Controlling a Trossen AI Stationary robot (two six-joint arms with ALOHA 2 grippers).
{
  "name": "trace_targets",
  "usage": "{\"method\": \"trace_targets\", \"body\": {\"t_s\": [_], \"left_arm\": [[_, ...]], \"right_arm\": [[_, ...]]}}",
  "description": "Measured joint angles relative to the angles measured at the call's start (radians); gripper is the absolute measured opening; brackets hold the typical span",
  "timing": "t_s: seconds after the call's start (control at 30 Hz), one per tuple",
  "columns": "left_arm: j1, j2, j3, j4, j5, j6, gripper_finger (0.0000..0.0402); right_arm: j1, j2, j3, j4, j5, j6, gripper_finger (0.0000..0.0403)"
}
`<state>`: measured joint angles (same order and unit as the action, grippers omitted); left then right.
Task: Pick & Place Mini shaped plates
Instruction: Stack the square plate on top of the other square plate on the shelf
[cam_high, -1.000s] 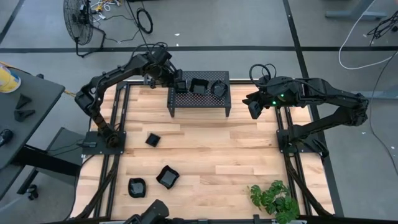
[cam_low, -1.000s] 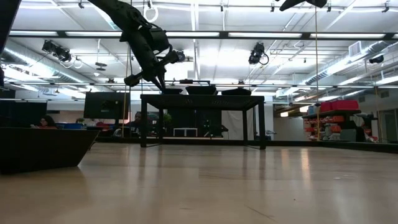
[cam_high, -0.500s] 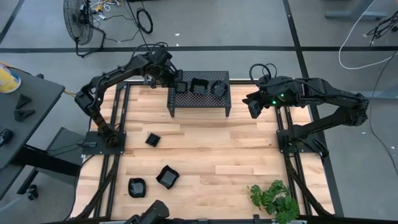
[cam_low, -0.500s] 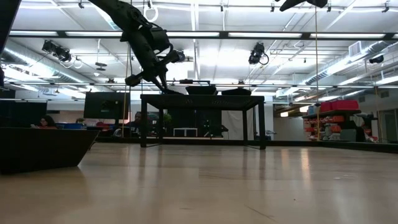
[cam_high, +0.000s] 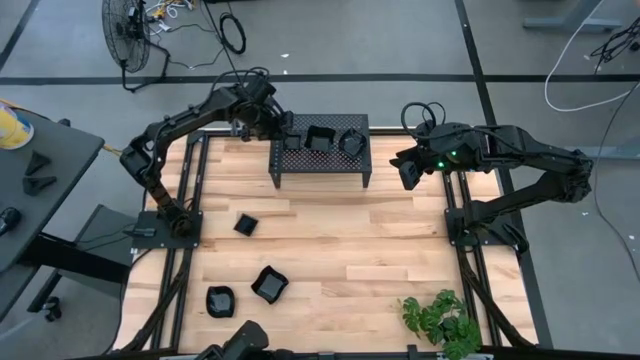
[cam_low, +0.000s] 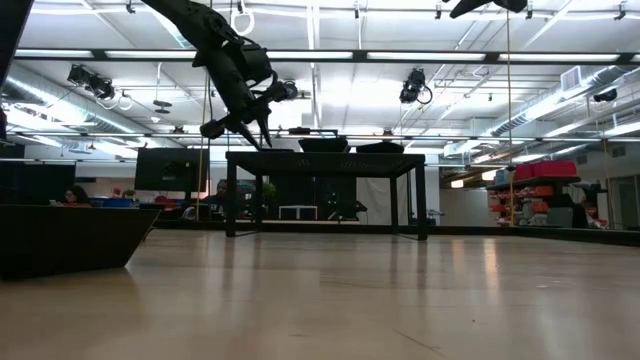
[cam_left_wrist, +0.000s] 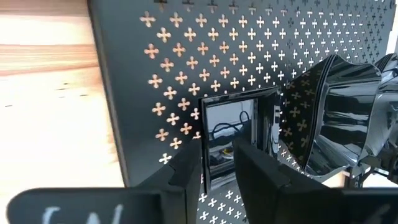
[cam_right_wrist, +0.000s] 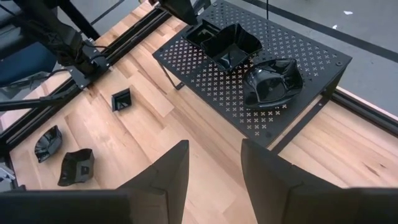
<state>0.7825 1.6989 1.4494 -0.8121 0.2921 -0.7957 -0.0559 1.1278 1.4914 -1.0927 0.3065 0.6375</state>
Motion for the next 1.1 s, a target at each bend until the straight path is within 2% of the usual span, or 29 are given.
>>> {"method": "trace_targets", "body": {"t_s": [0.23,0.4,0.57,0.8,0.93,1.1], "left_arm": [[0.017,-0.048,0.000,-0.053,-0.024,0.046,0.0112],[0.004,-0.113,0.000,-0.183,-0.067,0.119,0.0113],[-0.067,-0.182,0.000,-0.306,-0.102,0.247,0.0113],[-0.170,-0.238,-0.002,-0.453,-0.222,0.264,0.0113],[-0.231,-0.278,-0.049,-0.449,-0.210,0.313,0.0113],[-0.330,-0.343,-0.154,-0.409,-0.195,0.300,0.0113]], "right_arm": [[0.000,0.000,0.000,0.000,0.000,0.010,0.0149],[0.000,0.000,0.000,0.000,0.000,0.010,0.0149],[0.000,0.000,0.000,0.000,-0.001,0.010,0.0149],[0.000,0.000,0.000,0.001,-0.009,0.010,0.0149],[0.001,0.000,0.000,0.007,-0.010,0.010,0.0149],[0.001,0.000,0.000,0.008,-0.010,0.010,0.0149]]}}
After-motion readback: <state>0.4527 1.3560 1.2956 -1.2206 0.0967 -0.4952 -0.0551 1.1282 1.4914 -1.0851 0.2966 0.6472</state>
